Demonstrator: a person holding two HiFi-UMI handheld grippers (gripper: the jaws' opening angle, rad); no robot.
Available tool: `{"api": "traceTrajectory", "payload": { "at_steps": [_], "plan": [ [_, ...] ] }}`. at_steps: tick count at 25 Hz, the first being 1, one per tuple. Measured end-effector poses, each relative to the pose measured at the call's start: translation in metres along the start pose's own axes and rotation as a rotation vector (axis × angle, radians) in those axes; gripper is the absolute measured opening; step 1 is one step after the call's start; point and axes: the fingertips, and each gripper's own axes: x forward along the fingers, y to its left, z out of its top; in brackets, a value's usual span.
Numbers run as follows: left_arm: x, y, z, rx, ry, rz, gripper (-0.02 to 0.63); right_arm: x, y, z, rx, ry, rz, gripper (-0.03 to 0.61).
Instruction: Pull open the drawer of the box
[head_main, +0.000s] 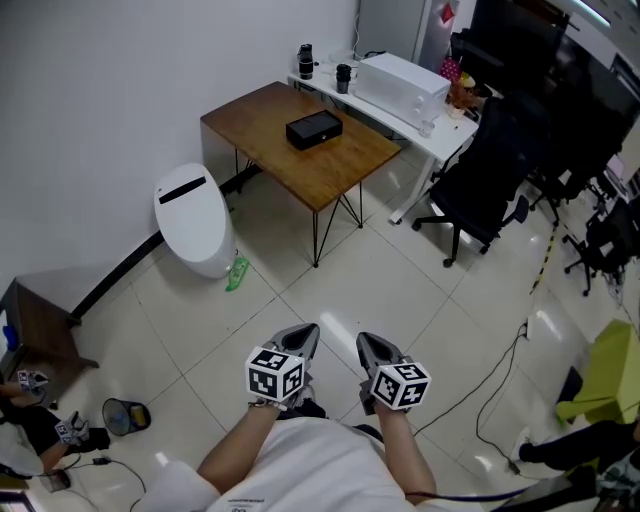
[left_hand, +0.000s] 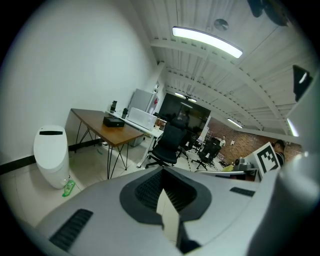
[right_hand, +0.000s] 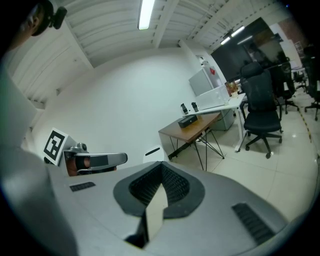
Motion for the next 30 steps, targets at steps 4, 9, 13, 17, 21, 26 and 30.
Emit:
{"api": "traceTrajectory", "payload": {
  "at_steps": [4,9,13,17,21,26,30],
  "plan": [
    [0.000,0.020,0.007,-0.011,-0.006,0.004,0.002,0.019,0.007,0.006,-0.015,0.004,0.003,-0.012],
    [-0.001,0.040,0.019,-0.020,-0.011,0.007,0.002,0.036,0.015,0.019,-0.017,-0.005,-0.001,-0.012],
    [0.002,0.054,0.026,-0.025,-0.011,0.000,0.002,0.043,0.011,0.023,-0.013,-0.004,-0.028,-0.012],
    [0.010,0.058,0.027,-0.036,-0.004,-0.012,0.002,0.043,0.005,0.022,-0.004,-0.004,-0.051,-0.012],
    [0.020,0.056,0.027,-0.030,0.015,-0.029,0.002,0.047,0.000,0.020,0.011,0.001,-0.063,-0.012],
    [0.027,0.062,0.025,-0.040,0.026,-0.011,0.002,0.059,-0.008,0.017,0.018,0.025,-0.047,-0.012],
    [0.036,0.078,0.030,-0.056,0.019,0.032,0.002,0.080,-0.016,0.026,0.011,0.039,-0.012,-0.012]
  ]
}}
